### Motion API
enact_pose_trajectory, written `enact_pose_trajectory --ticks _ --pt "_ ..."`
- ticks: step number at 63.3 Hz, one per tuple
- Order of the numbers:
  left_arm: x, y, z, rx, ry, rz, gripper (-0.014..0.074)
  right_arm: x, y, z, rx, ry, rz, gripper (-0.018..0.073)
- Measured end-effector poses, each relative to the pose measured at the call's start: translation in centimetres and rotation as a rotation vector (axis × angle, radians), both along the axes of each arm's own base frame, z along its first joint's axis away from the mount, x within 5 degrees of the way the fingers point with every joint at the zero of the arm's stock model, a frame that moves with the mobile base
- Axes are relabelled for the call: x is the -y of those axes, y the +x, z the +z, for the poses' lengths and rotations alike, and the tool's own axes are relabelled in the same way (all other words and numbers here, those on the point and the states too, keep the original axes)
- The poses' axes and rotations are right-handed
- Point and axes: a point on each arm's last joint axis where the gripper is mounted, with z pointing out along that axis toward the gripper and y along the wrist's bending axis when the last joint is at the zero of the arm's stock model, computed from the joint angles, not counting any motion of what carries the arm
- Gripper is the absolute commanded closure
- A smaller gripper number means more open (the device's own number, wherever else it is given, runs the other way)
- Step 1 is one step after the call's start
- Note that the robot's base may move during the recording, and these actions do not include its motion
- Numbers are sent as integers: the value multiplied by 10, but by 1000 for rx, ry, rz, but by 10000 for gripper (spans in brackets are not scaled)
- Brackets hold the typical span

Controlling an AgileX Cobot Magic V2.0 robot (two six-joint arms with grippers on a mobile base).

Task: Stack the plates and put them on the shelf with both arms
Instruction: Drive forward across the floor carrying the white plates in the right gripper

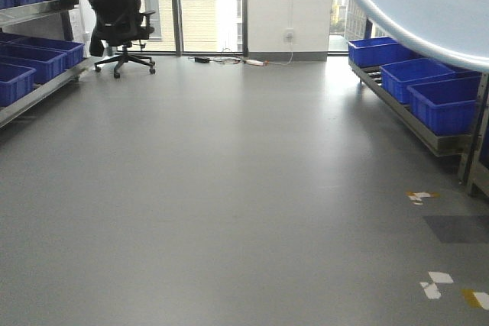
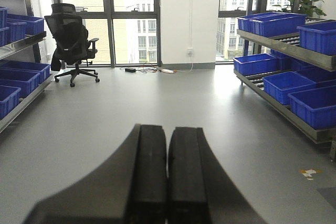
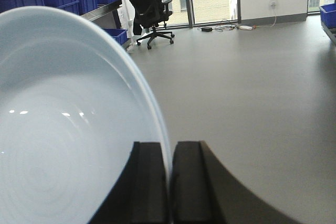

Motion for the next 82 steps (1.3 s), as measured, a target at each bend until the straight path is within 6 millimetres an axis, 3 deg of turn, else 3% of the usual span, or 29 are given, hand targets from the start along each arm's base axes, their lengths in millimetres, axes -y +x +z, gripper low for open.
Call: enact_pose_trajectory --ticks 82 --pt "0 0 0 0 0 0 516 0 0 0 0 0 0 510"
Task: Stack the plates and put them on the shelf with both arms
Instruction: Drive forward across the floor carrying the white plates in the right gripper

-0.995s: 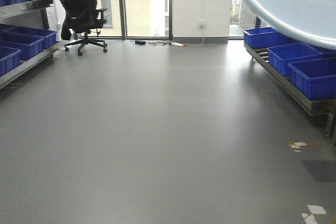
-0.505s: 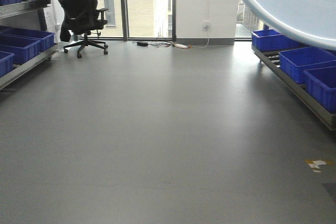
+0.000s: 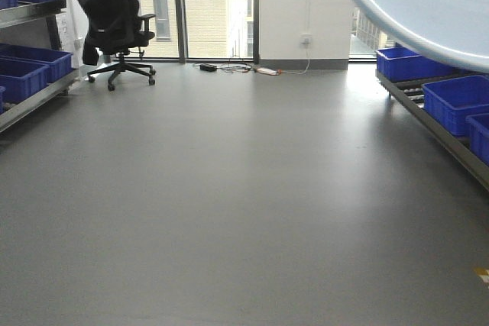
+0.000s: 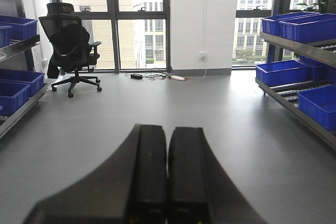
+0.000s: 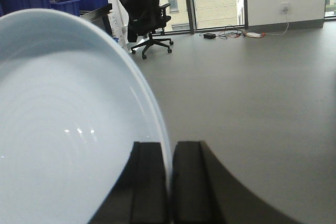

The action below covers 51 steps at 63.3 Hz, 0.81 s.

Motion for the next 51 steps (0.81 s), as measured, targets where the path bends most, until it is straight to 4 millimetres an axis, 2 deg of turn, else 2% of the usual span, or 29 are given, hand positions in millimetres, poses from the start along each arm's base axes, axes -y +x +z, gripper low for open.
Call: enact_pose_trajectory --ticks 51 --pt "0 0 0 0 0 0 516 0 0 0 0 -1 0 510"
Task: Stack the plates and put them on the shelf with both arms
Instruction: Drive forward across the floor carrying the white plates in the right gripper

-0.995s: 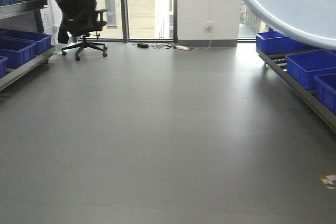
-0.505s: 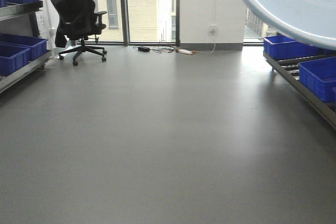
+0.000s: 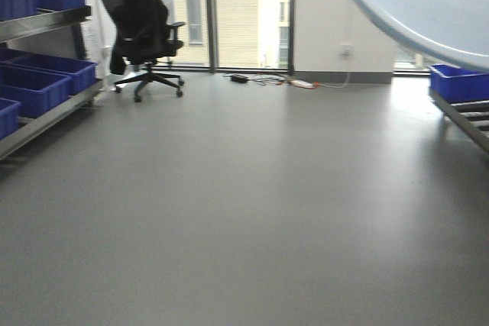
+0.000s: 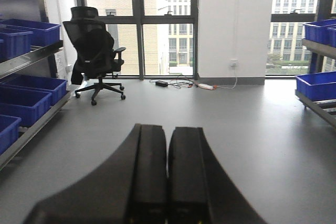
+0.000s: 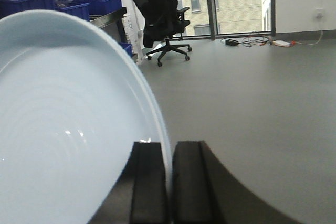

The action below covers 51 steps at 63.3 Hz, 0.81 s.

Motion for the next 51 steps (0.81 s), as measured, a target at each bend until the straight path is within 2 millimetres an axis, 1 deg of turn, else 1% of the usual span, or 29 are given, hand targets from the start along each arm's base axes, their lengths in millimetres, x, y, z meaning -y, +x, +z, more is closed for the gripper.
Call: enact_pose_trajectory --ticks 51 --pt "0 0 0 0 0 0 516 0 0 0 0 0 0 510"
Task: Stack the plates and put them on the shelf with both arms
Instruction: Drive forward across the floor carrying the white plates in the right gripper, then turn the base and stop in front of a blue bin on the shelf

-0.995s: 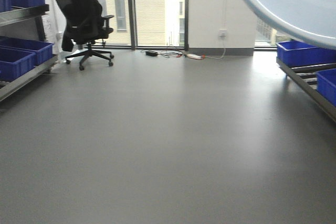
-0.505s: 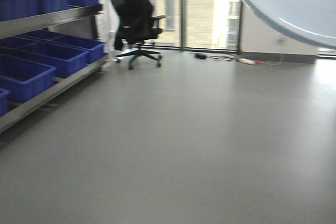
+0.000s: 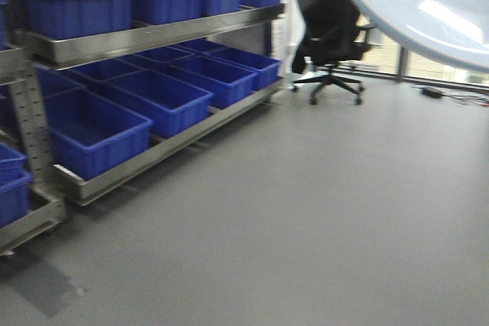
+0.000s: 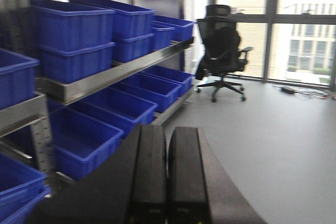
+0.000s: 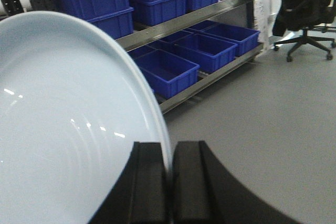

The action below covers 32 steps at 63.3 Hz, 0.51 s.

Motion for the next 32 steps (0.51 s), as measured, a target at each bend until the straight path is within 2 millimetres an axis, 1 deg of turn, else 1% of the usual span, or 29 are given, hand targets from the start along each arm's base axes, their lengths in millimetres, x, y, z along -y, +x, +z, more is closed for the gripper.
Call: enact_pose_trajectory --ticks 32 --pt "0 0 0 0 0 0 516 0 0 0 -1 0 0 510"
